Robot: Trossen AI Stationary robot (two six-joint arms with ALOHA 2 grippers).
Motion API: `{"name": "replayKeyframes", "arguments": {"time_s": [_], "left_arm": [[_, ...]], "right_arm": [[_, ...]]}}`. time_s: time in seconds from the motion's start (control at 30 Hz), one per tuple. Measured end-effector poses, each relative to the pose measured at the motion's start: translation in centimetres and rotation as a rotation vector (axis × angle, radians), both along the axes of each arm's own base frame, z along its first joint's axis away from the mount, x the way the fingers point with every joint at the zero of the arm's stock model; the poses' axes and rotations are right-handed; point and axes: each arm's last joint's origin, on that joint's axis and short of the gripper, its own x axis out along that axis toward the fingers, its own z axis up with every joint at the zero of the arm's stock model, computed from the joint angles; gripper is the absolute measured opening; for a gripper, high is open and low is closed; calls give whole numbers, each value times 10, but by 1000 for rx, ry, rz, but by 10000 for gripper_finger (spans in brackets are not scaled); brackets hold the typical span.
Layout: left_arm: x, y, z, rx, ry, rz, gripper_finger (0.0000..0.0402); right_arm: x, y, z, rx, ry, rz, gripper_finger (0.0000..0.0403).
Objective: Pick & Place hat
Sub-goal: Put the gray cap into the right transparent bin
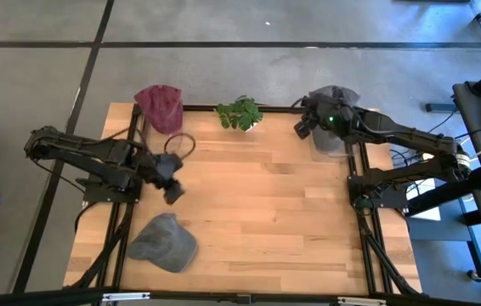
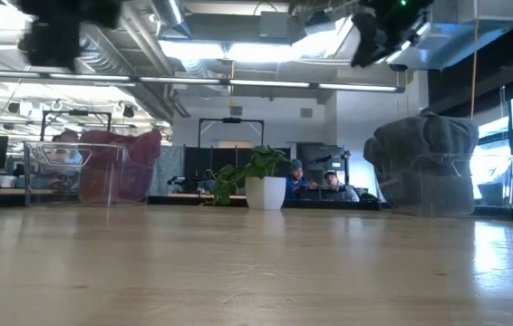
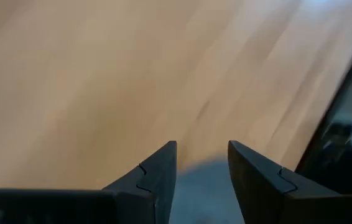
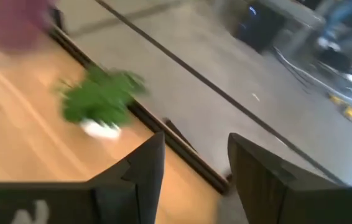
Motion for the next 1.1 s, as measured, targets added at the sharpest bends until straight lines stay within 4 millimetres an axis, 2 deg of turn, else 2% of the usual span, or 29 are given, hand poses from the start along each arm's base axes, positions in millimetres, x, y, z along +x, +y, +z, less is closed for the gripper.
{"name": "replayKeyframes", "arguments": {"time_s": [0.13, 0.3, 0.7, 0.83, 1.1], "left_arm": [[-10, -16, -10, -59, 173, 70, 139], [-21, -41, -17, -149, 326, 216, 139], [-42, -111, -43, -194, 547, 497, 139], [-47, -135, -53, -236, 655, 480, 139], [-43, -156, -84, -111, 751, 443, 139]], "right_arm": [[8, 0, 7, -10, -86, 95, 177], [11, 0, 9, -6, -120, 122, 177], [19, -1, 11, 31, -207, 189, 177], [28, -2, 8, 46, -228, 229, 177], [46, -6, -3, 89, -230, 295, 177]]}}
